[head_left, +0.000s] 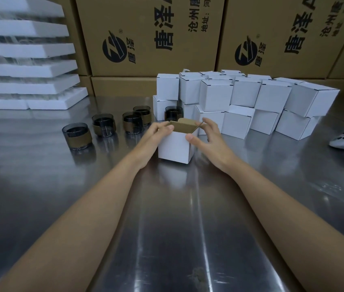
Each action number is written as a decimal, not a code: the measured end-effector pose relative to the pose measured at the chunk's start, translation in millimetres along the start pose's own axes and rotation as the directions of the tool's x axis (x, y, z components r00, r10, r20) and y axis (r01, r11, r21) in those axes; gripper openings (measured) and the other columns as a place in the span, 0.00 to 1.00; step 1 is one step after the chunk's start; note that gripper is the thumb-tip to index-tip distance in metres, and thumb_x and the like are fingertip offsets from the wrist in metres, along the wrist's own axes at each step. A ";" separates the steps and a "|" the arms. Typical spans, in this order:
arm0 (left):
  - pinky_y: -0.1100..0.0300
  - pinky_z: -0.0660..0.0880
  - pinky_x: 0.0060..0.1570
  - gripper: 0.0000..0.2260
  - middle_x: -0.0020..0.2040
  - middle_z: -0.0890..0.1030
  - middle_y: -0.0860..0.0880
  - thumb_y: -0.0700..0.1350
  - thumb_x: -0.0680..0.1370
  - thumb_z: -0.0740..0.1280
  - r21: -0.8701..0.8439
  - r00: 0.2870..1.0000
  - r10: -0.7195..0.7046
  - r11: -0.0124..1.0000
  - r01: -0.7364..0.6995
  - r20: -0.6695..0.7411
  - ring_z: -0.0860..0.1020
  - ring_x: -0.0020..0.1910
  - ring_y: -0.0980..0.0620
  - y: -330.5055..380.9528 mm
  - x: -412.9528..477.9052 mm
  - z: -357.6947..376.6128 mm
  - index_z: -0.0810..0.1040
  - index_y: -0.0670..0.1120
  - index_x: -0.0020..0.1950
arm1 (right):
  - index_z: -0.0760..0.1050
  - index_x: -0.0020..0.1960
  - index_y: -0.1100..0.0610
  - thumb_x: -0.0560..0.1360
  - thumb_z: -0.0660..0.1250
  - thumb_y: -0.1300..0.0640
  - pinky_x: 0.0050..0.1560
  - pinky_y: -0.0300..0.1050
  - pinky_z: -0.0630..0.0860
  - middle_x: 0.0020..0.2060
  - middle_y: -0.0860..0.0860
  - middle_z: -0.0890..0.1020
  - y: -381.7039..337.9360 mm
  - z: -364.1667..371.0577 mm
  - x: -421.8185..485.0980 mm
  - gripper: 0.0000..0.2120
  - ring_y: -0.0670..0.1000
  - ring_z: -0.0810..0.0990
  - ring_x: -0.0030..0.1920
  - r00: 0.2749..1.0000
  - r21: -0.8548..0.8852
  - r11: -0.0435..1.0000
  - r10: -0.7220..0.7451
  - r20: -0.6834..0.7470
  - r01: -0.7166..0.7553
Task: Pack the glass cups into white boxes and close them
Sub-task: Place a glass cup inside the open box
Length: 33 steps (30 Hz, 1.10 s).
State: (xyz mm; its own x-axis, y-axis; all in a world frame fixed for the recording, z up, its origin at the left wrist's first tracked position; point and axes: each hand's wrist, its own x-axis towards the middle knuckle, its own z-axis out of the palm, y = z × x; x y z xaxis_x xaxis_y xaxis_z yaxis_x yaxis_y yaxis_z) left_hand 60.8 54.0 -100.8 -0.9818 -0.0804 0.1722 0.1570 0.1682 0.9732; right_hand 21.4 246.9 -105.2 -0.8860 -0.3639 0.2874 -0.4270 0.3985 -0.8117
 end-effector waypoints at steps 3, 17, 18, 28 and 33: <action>0.66 0.70 0.54 0.30 0.65 0.73 0.58 0.64 0.68 0.68 -0.007 1.000 -0.010 1.000 0.010 0.015 0.74 0.60 0.62 2.2 -1.5 -1.2 0.71 0.47 0.63 | 0.71 0.67 0.53 0.71 0.63 0.33 0.68 0.47 0.68 0.64 0.46 0.76 1.7 0.3 0.3 0.32 0.46 0.73 0.66 1.000 0.112 0.994 -0.005 0.009 0.004; 0.56 0.75 0.61 0.41 0.65 0.75 0.52 0.55 0.63 0.81 0.215 0.965 0.115 0.975 -0.064 -0.237 0.76 0.61 0.55 -5.0 9.0 -6.1 0.67 0.50 0.71 | 0.77 0.61 0.58 0.84 0.55 0.51 0.59 0.52 0.76 0.57 0.53 0.80 -1.9 7.1 12.3 0.16 0.52 0.80 0.52 0.984 0.231 0.972 -0.002 -0.180 0.044; 0.53 0.72 0.64 0.41 0.66 0.74 0.51 0.55 0.63 0.81 0.264 0.952 0.129 0.963 -0.053 -0.279 0.73 0.64 0.53 -6.0 11.7 -8.9 0.66 0.50 0.72 | 0.77 0.60 0.60 0.83 0.56 0.56 0.58 0.53 0.76 0.56 0.54 0.79 -1.6 9.8 16.8 0.14 0.54 0.80 0.51 0.967 0.096 0.992 -0.055 -0.250 0.082; 0.49 0.71 0.65 0.42 0.66 0.72 0.51 0.58 0.63 0.80 0.256 0.876 0.116 0.967 0.008 -0.467 0.70 0.67 0.50 -16.8 34.0 -7.4 0.65 0.49 0.72 | 0.69 0.66 0.56 0.78 0.56 0.60 0.40 0.47 0.60 0.66 0.51 0.70 -3.1 48.6 86.8 0.16 0.60 0.76 0.48 0.978 -0.678 0.733 -0.175 -0.112 0.054; 0.50 0.72 0.64 0.41 0.64 0.73 0.52 0.58 0.63 0.79 0.205 0.861 0.113 0.979 -0.011 -0.495 0.71 0.66 0.51 -21.6 36.1 -7.5 0.66 0.50 0.71 | 0.68 0.66 0.53 0.78 0.60 0.56 0.40 0.45 0.63 0.68 0.48 0.68 2.2 52.8 104.2 0.16 0.58 0.78 0.50 0.984 -0.673 0.736 -0.162 -0.073 0.071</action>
State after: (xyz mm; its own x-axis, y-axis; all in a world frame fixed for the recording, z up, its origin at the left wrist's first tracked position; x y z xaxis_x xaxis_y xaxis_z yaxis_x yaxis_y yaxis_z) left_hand 22.8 40.1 -114.4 -0.7747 -0.5367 0.3343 0.1423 0.3672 0.9192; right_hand -62.3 165.4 -103.9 -0.8161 -0.3614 0.4509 -0.4991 0.8341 -0.2350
